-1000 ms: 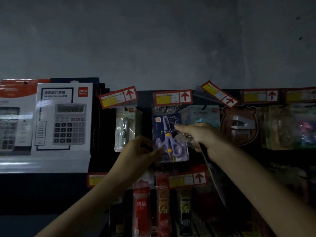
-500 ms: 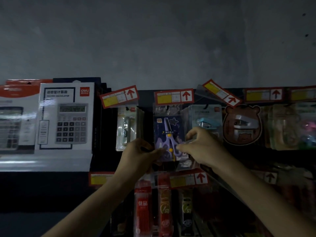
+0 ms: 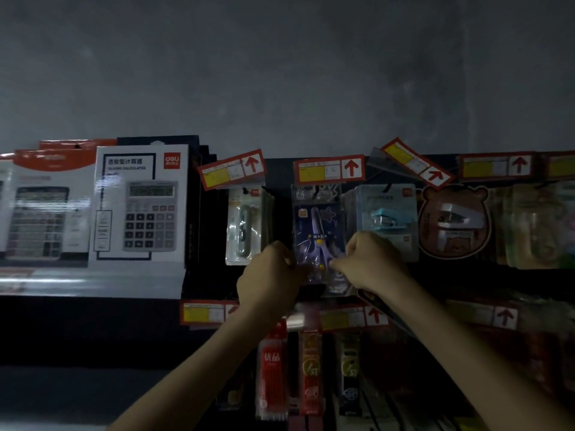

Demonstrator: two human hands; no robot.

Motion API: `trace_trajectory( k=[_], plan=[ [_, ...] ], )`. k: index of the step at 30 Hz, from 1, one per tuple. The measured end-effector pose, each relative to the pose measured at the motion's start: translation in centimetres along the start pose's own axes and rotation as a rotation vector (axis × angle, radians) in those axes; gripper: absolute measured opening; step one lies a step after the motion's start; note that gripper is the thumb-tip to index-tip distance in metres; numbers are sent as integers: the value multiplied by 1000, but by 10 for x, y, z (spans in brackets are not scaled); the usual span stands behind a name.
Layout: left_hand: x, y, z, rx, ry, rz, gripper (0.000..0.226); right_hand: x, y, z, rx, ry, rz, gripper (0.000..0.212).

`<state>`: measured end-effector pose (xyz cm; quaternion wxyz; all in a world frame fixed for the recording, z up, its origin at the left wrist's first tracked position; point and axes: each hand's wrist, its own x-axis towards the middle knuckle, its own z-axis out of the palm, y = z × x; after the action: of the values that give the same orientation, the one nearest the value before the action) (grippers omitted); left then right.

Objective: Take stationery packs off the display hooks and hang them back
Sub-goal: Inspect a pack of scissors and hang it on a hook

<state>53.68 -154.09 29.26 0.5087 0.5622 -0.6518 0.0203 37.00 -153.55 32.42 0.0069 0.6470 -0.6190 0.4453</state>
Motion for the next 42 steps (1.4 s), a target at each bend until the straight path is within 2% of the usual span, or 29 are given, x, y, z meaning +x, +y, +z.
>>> trace_trajectory(
  k=[4, 6, 11, 15, 22, 28, 35, 42],
  plan=[
    [-9, 7, -6, 73, 11, 55, 38, -11, -3, -9, 10, -5, -25, 26],
    [-14, 10, -11, 184, 33, 96, 37, -18, -3, -14, 33, 16, -43, 30],
    [-25, 27, -17, 365, 191, 330, 33, -40, 0, -28, 116, 29, -113, 38],
    [-8, 39, 2, 487, 218, 520, 58, -49, 10, -38, 201, 49, -140, 32],
    [24, 65, 32, 572, 82, 401, 82, -47, 41, -47, 265, 33, -108, 26],
    [40, 65, 54, 547, 84, 324, 80, -53, 64, -56, 296, 10, -88, 18],
    [63, 61, 59, 514, -16, 290, 75, -59, 75, -65, 254, 14, -96, 16],
    [86, 56, 70, 590, -145, 233, 102, -58, 85, -66, 228, -9, -61, 15]
  ],
)
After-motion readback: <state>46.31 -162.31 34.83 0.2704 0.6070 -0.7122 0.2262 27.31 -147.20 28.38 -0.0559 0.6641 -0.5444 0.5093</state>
